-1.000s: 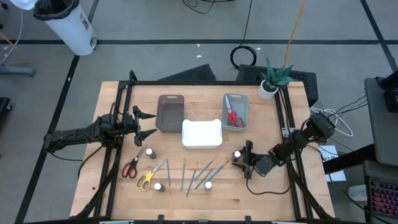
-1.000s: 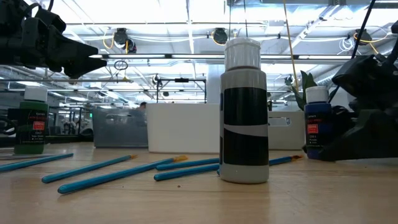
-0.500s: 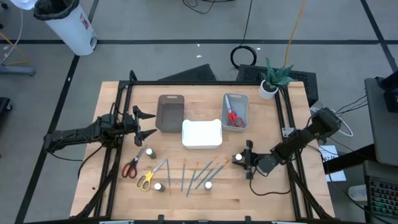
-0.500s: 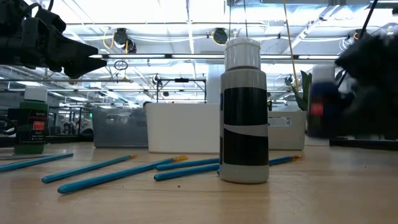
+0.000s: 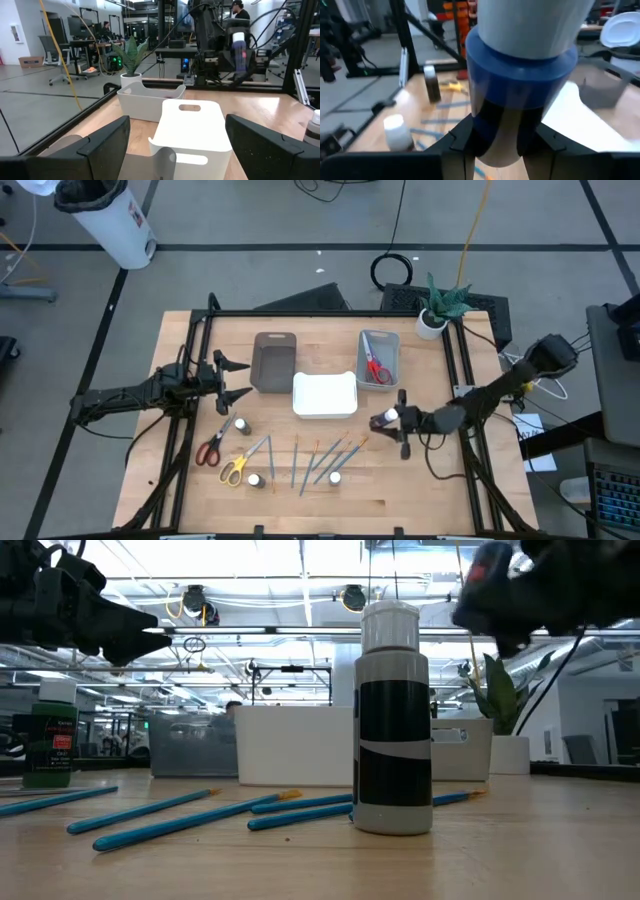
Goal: Pick & Place Paint Supplies
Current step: Put the purple paint bottle into the black bin
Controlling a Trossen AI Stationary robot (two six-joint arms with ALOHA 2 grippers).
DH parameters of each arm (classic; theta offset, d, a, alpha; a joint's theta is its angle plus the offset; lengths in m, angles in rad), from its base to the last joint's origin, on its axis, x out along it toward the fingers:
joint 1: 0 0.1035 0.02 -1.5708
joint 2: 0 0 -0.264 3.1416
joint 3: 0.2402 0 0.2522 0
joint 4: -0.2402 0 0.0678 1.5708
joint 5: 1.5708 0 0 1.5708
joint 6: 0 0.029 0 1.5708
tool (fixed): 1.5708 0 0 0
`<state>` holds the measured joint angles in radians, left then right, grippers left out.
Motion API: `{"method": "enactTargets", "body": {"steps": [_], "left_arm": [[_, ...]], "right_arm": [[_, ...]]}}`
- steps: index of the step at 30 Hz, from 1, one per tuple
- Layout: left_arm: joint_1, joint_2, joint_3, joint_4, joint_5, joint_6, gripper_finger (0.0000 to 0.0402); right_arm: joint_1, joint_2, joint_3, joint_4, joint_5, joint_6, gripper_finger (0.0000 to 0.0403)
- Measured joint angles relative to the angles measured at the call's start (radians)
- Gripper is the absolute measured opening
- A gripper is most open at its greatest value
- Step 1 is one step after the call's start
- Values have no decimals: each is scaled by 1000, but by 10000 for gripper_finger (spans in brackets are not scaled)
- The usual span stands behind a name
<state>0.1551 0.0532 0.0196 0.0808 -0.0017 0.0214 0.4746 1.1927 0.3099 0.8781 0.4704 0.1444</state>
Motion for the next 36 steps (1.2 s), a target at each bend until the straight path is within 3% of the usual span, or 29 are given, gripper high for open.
{"method": "enactTargets", "body": {"steps": [6,14,19,23,29,33,36], "left_arm": [[0,0,0,205,29,-66,333],[0,0,0,202,51,-157,333],[0,6,0,261,10,-219,333],[0,57,0,369,-118,-392,333],[-11,274,80,433,-74,-479,333],[-51,552,278,303,-81,-496,333],[-93,789,497,147,-41,-459,333]], "right_arm": [[-157,17,50,-54,-186,16,112],[-345,109,52,-101,-373,77,111],[-411,140,87,-135,-457,45,109],[-423,151,167,-253,-540,-16,109],[-423,197,281,-479,-549,-65,110],[-423,232,306,-511,-548,-51,108],[-421,242,306,-501,-547,-49,111]]}}
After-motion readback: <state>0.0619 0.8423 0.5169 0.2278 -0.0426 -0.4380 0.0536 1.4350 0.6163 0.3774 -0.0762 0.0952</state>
